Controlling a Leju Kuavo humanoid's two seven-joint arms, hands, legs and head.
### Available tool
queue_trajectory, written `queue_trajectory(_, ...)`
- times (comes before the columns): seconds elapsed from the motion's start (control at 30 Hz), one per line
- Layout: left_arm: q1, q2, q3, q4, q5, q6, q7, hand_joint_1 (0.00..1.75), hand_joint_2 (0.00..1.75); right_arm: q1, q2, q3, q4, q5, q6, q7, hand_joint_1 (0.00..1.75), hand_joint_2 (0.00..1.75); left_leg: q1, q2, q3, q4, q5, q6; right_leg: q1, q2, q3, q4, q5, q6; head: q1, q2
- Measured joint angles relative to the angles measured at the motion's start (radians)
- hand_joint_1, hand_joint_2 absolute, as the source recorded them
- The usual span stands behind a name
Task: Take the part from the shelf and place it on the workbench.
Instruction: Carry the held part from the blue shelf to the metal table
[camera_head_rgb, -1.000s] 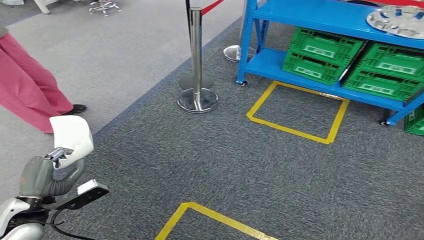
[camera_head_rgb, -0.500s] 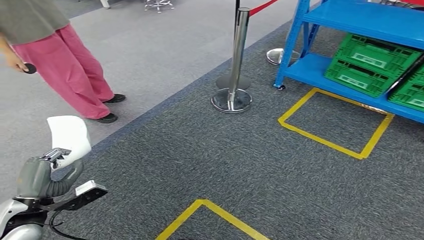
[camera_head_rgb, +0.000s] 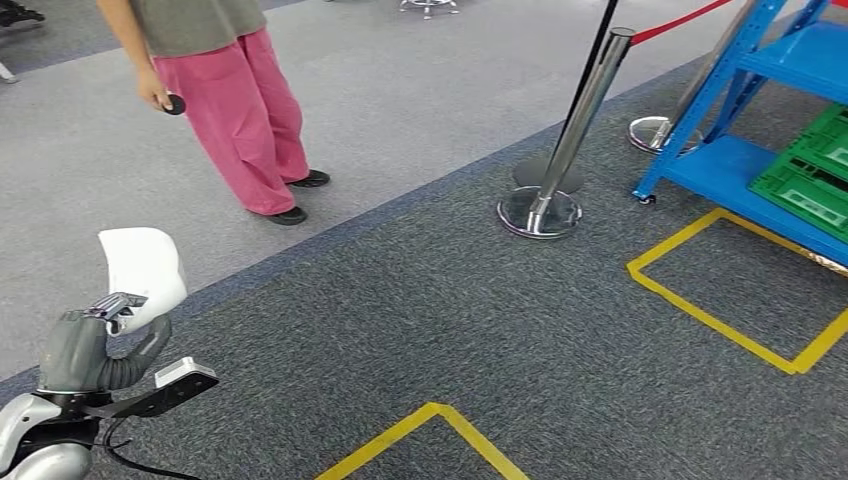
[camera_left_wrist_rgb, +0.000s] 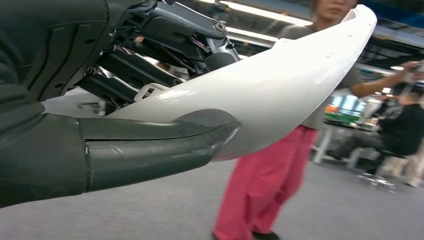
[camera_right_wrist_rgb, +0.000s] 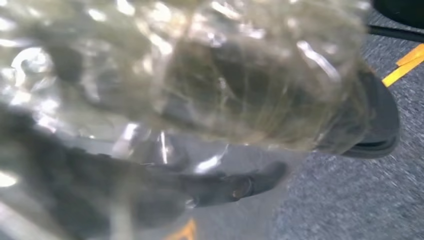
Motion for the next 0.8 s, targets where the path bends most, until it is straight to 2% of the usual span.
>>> queue_trajectory(0.03,-0.001,0.0,0.0,0.0,0.0,0.0,0.0,1.75,1.75,0.0,0.0,0.0,0.0,0.001,0.0,0.0,0.0,0.0,-0.001,-0.014,0.0,0.002,-0.001,-0.002,-0.003,0.029,0.027,-0.069,0.032,-0.003,0.0,0.0)
queue_trajectory(0.07,-0.001,-0.001,0.0,0.0,0.0,0.0,-0.001,1.75,1.75,0.0,0.0,0.001,0.001,0.002,0.0,-0.004,0.0,0.0,-0.001,-0.027,-0.002,0.003,-0.002,-0.006,-0.005,0.053,0.051,-0.12,0.05,-0.005,0.0,0.0)
queue_trajectory(0.1,-0.001,-0.001,0.0,0.0,0.001,0.0,-0.001,1.75,1.75,-0.001,0.0,0.002,0.001,0.003,0.0,-0.008,0.0,0.0,0.001,-0.04,-0.006,0.003,-0.001,-0.011,-0.006,0.07,0.064,-0.147,0.056,-0.007,-0.001,0.0)
queue_trajectory(0.13,-0.001,-0.001,0.0,0.0,0.001,0.0,-0.002,1.75,1.75,-0.001,0.0,0.002,0.002,0.004,0.001,-0.012,0.0,0.0,0.002,-0.054,-0.01,0.003,0.001,-0.017,-0.006,0.073,0.071,-0.155,0.053,-0.009,-0.001,0.0)
queue_trajectory(0.17,0.0,-0.001,0.0,0.0,0.001,0.0,-0.002,1.75,1.75,-0.002,0.0,0.002,0.002,0.006,0.001,-0.016,0.0,0.0,0.005,-0.068,-0.013,0.001,0.004,-0.023,-0.005,0.059,0.075,-0.158,0.054,-0.012,-0.001,0.0)
queue_trajectory(0.2,0.002,-0.001,0.0,0.0,0.002,0.0,-0.004,1.75,1.75,-0.003,0.0,0.002,0.002,0.007,0.002,-0.016,0.0,0.0,0.005,-0.065,-0.015,0.005,0.002,-0.029,-0.005,0.044,0.08,-0.163,0.056,-0.017,-0.001,0.0)
queue_trajectory(0.23,0.002,0.0,0.001,0.0,0.002,0.001,-0.005,1.75,1.75,-0.003,0.0,0.002,0.002,0.008,0.003,-0.016,0.0,0.0,0.004,-0.045,-0.023,0.021,-0.01,-0.033,-0.006,0.028,0.084,-0.169,0.057,-0.023,-0.003,0.0)
queue_trajectory(0.27,0.0,0.001,0.001,0.0,0.002,0.001,-0.006,1.75,1.75,-0.002,0.0,0.002,0.002,0.009,0.004,-0.016,0.0,0.0,0.003,-0.014,-0.039,0.055,-0.032,-0.037,-0.006,0.012,0.088,-0.173,0.058,-0.028,-0.005,0.0)
queue_trajectory(0.3,-0.002,0.001,0.001,0.0,0.002,0.001,-0.007,1.75,1.75,-0.001,0.0,0.002,0.002,0.01,0.005,-0.016,0.0,0.0,0.003,0.024,-0.063,0.107,-0.061,-0.041,-0.005,-0.004,0.091,-0.176,0.057,-0.032,-0.006,0.0)
queue_trajectory(0.33,-0.005,0.001,0.0,0.0,0.002,0.001,-0.008,1.75,1.75,0.0,0.0,0.003,0.002,0.011,0.006,-0.016,0.0,0.0,0.005,0.05,-0.094,0.17,-0.093,-0.045,-0.003,-0.02,0.092,-0.176,0.055,-0.035,-0.007,0.0)
queue_trajectory(0.37,-0.006,0.0,0.0,0.0,0.002,0.001,-0.008,1.75,1.75,0.001,0.0,0.003,0.003,0.012,0.007,-0.016,0.0,0.0,0.007,0.063,-0.122,0.227,-0.114,-0.049,-0.002,-0.036,0.093,-0.176,0.053,-0.037,-0.007,0.0)
queue_trajectory(0.4,-0.005,-0.001,0.0,0.001,0.002,0.001,-0.009,1.75,1.75,0.001,0.0,0.003,0.004,0.014,0.008,-0.016,0.0,0.0,0.01,0.069,-0.139,0.258,-0.119,-0.051,-0.001,-0.051,0.095,-0.176,0.05,-0.037,-0.007,0.0)
queue_trajectory(0.43,-0.004,-0.001,0.0,0.001,0.002,0.001,-0.01,1.75,1.75,0.001,0.0,0.003,0.005,0.016,0.01,-0.016,0.0,0.0,0.012,0.073,-0.138,0.258,-0.106,-0.053,0.0,-0.067,0.097,-0.176,0.047,-0.036,-0.007,0.0)
queue_trajectory(0.47,-0.004,-0.001,0.0,0.001,0.002,0.001,-0.01,1.75,1.75,0.001,0.0,0.003,0.005,0.018,0.012,-0.016,0.0,0.0,0.014,0.079,-0.117,0.219,-0.077,-0.054,0.0,-0.081,0.101,-0.176,0.044,-0.034,-0.007,0.0)
queue_trajectory(0.5,-0.005,-0.001,0.0,0.002,0.002,0.001,-0.01,1.75,1.75,0.001,0.0,0.003,0.006,0.02,0.014,-0.016,0.0,0.0,0.014,0.097,-0.083,0.156,-0.042,-0.052,0.001,-0.094,0.106,-0.176,0.04,-0.031,-0.007,0.0)
queue_trajectory(0.53,-0.006,-0.001,0.0,0.002,0.002,0.001,-0.01,1.75,1.75,0.001,0.0,0.003,0.006,0.022,0.016,-0.016,0.0,0.0,0.009,0.123,-0.048,0.091,-0.019,-0.049,0.003,-0.107,0.111,-0.174,0.035,-0.027,-0.008,0.0)
queue_trajectory(0.6,-0.01,-0.002,0.0,0.002,0.001,0.001,-0.012,1.75,1.75,0.0,0.0,0.003,0.007,0.025,0.018,-0.016,0.0,0.0,0.001,0.158,-0.008,0.016,-0.005,-0.037,0.01,-0.129,0.117,-0.173,0.025,-0.017,-0.007,0.0)
queue_trajectory(0.63,-0.011,-0.002,0.0,0.002,0.0,0.001,-0.012,1.75,1.75,-0.001,0.0,0.003,0.007,0.026,0.018,-0.016,0.0,0.0,-0.003,0.156,-0.006,0.008,-0.011,-0.03,0.012,-0.142,0.12,-0.174,0.021,-0.012,-0.006,0.0)
queue_trajectory(0.67,-0.011,-0.003,0.0,0.002,0.0,0.001,-0.013,1.75,1.75,-0.003,0.0,0.003,0.007,0.026,0.019,-0.016,0.0,0.0,-0.002,0.143,-0.007,0.007,-0.01,-0.022,0.011,-0.154,0.125,-0.175,0.018,-0.007,-0.006,0.0)
queue_trajectory(0.7,-0.01,-0.003,0.0,0.002,0.0,0.001,-0.013,1.75,1.75,-0.006,0.0,0.003,0.007,0.027,0.019,-0.016,0.0,0.0,-0.001,0.131,-0.006,0.004,-0.009,-0.016,0.01,-0.15,0.128,-0.172,0.011,-0.002,-0.005,0.0)
queue_trajectory(0.73,-0.011,-0.002,0.001,0.002,0.0,0.001,-0.013,1.75,1.75,-0.007,0.0,0.003,0.007,0.027,0.019,-0.016,0.0,0.0,0.0,0.119,-0.005,0.001,-0.007,-0.01,0.007,-0.13,0.123,-0.157,-0.001,0.003,-0.004,0.0)
queue_trajectory(0.77,-0.013,-0.003,0.001,0.002,-0.001,0.001,-0.013,1.75,1.75,-0.007,0.0,0.003,0.007,0.027,0.018,-0.016,0.0,0.0,0.002,0.107,-0.003,-0.001,-0.005,-0.004,0.005,-0.098,0.105,-0.118,-0.023,0.008,-0.002,0.0)
queue_trajectory(0.8,-0.014,-0.004,0.001,0.002,-0.001,0.001,-0.013,1.75,1.75,-0.006,0.0,0.003,0.007,0.027,0.019,-0.017,0.0,0.0,0.004,0.095,-0.003,-0.002,-0.004,0.0,0.003,-0.061,0.073,-0.057,-0.053,0.01,0.0,0.0)
